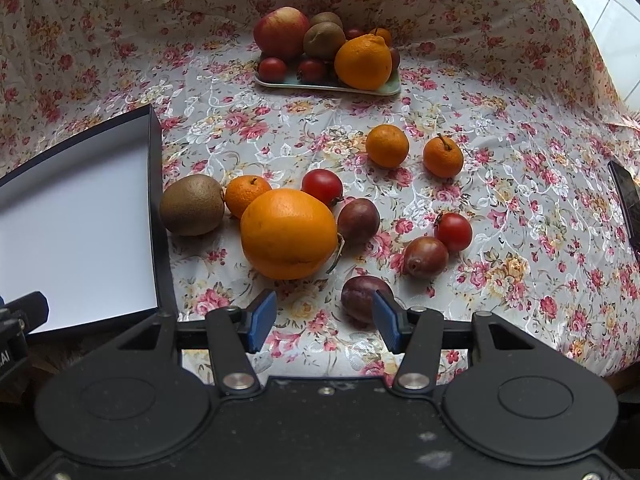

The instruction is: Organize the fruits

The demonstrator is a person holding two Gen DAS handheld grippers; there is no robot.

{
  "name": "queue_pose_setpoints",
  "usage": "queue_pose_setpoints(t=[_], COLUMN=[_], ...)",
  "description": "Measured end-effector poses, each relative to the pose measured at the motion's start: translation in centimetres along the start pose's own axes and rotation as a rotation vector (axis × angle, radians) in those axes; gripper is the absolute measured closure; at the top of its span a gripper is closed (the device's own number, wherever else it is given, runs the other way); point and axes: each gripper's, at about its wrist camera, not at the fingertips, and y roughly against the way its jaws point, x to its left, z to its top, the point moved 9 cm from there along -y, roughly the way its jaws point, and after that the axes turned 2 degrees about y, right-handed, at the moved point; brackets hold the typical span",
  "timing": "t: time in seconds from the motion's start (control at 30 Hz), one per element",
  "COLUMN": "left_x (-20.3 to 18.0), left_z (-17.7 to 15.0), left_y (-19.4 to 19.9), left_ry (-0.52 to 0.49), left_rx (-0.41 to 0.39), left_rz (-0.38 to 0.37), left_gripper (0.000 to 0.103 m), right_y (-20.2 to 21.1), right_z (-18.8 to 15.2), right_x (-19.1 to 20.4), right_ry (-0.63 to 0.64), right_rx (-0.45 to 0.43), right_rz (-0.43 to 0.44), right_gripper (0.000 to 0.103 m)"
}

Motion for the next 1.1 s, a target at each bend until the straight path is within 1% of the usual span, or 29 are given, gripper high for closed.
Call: queue_pose_setpoints(t=[1.1], left_x=[-0.53], left_z=[-0.36], left_y=[-0.17], left_ry=[-0.013], left_rx=[0.009], left_rz=[-0.001], left_gripper=[0.051], right_y=[-0.55], right_z=[-0.4], right_x=[0.02], right_ry=[0.019], right_rx=[0.035], right_rz=[-0.007], right_gripper=[0.049])
